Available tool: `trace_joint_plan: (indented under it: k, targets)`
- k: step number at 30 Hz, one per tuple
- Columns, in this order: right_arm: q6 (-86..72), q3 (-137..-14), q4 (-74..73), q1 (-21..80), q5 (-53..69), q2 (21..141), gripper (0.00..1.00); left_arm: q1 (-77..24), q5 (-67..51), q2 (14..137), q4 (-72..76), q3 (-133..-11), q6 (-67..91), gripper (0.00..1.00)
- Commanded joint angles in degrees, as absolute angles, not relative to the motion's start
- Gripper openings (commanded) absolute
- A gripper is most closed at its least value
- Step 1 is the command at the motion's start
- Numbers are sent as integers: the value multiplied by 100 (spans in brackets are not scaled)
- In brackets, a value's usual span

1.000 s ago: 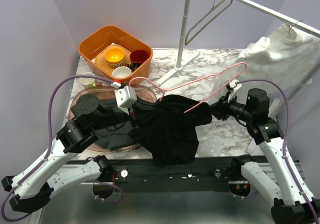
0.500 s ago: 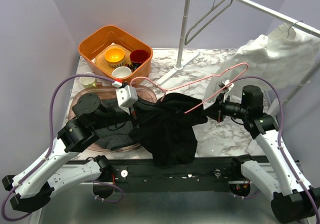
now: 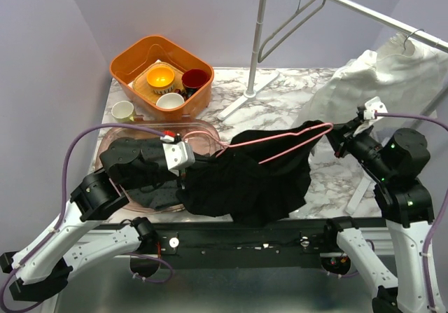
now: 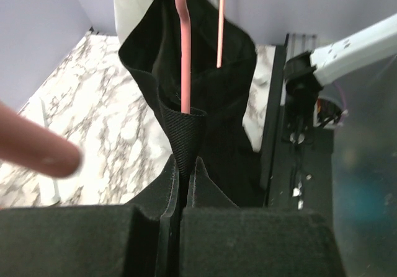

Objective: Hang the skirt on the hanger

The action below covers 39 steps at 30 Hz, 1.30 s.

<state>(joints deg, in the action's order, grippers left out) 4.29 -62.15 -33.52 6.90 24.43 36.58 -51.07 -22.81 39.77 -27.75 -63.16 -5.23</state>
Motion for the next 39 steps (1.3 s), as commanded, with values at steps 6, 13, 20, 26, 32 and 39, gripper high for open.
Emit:
trace_joint_plan:
  k: [6, 13, 20, 26, 32, 39]
  targets:
    - [1028, -7330, -3761, 615, 1160, 3797, 1, -5071, -1293, 4499, -3858, -6346, -1740, 0]
    - [1265, -7348, -4042, 615, 1616, 3841, 1, -5063, -826, 4834, -3824, -6469, -1670, 0]
    - [1441, -6970, -4025, 615, 1283, 3788, 1, -5036, -1231, 4535, -3524, -6776, -1433, 0]
    - [1380, -7057, -4034, 615, 1301, 3770, 1, -5036, -730, 4579, -3805, -6671, -1617, 0]
    - [1301, -7364, -4139, 615, 1415, 3893, 1, -5036, -370, 4755, -3893, -6530, -1819, 0]
    - [1257, -7725, -4350, 624, 1599, 4078, 1, -5071, -133, 5018, -4078, -6565, -2109, 0]
